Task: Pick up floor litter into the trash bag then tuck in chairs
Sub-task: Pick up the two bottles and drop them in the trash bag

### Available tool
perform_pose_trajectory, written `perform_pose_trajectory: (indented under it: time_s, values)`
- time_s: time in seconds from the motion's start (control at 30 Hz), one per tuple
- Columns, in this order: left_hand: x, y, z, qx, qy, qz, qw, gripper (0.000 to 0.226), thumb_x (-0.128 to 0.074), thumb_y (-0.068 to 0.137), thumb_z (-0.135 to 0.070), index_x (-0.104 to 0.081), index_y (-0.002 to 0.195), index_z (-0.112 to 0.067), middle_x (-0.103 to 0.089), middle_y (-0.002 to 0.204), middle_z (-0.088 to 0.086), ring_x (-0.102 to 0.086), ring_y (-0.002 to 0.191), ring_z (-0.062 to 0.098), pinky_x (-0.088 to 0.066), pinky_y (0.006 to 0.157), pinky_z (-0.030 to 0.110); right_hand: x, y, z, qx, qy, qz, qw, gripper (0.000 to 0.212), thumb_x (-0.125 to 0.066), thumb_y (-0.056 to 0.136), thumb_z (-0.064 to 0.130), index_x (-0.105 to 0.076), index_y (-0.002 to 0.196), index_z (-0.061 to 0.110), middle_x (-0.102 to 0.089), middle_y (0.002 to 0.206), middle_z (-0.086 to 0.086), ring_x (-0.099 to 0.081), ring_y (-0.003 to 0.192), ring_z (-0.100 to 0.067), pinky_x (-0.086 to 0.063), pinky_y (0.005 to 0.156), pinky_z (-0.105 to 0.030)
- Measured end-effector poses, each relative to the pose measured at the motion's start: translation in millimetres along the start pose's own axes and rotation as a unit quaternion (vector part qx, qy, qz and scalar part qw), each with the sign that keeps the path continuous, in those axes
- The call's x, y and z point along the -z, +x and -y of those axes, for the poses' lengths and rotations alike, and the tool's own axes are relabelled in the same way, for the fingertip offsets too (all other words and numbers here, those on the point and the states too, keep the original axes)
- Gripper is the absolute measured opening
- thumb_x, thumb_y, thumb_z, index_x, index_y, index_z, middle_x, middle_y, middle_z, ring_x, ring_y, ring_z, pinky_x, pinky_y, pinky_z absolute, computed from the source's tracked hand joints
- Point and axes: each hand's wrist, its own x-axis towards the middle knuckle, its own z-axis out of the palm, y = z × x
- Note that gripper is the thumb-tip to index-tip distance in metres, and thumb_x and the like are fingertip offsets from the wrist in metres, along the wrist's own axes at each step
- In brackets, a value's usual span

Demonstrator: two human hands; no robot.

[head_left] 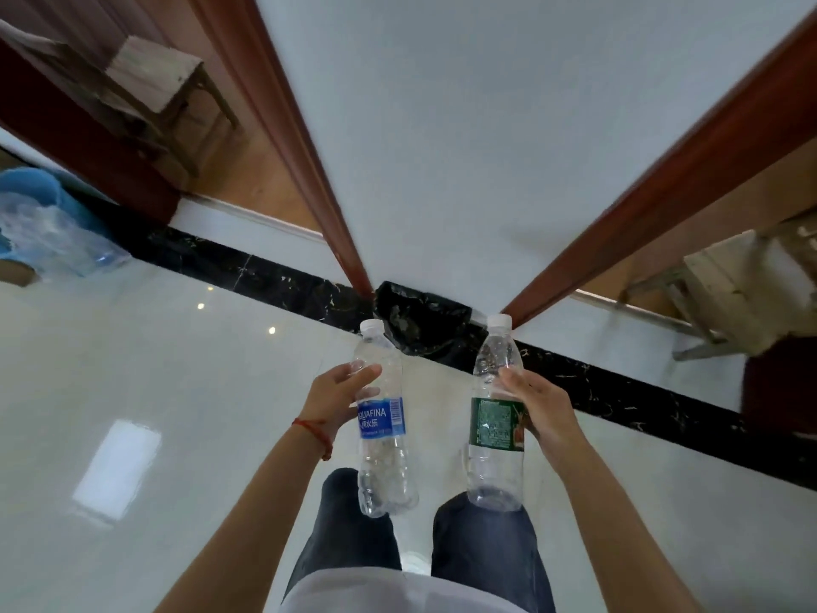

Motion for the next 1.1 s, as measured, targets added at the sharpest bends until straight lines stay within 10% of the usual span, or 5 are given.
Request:
perform_pose_trajectory:
  time_s: [0.33, 0.67, 1.1]
  values:
    - [28, 71, -8, 0.031, 0.055, 0.041, 0.997, 0.047, -0.058, 0.087, -0.028, -0.047, 0.125, -0.003, -0.058, 0.111, 0.011, -0.058, 0.100, 0.028, -0.049, 0.079, 0.036, -51, 7, -47, -0.032, 0.112, -0.092, 0.989, 0.019, -0.065, 0.081, 0.025, -0.065, 0.095, 0.013, -0.069, 0.102, -0.011, -0.066, 0.090, -0.022, -0.053, 0.075, -0.034]
    - [-3, 170, 45, 0.065, 0.086, 0.049, 0.993, 0.054, -0.061, 0.084, -0.027, -0.045, 0.129, -0.003, -0.056, 0.118, 0.013, -0.057, 0.102, 0.027, -0.050, 0.080, 0.036, -28, 78, -104, -0.043, 0.115, -0.116, 0.986, 0.049, -0.065, 0.080, 0.028, -0.055, 0.121, 0.002, -0.068, 0.104, -0.011, -0.065, 0.095, -0.023, -0.051, 0.079, -0.034]
    - [-20, 262, 61, 0.149, -0.074, -0.077, 0.983, 0.050, -0.068, 0.079, -0.034, -0.051, 0.115, -0.003, -0.054, 0.118, 0.015, -0.059, 0.092, 0.026, -0.053, 0.082, 0.039, -25, 116, -138, -0.085, 0.117, -0.123, 0.982, 0.058, -0.066, 0.066, 0.035, -0.058, 0.115, 0.004, -0.068, 0.104, -0.011, -0.064, 0.097, -0.025, -0.050, 0.075, -0.034]
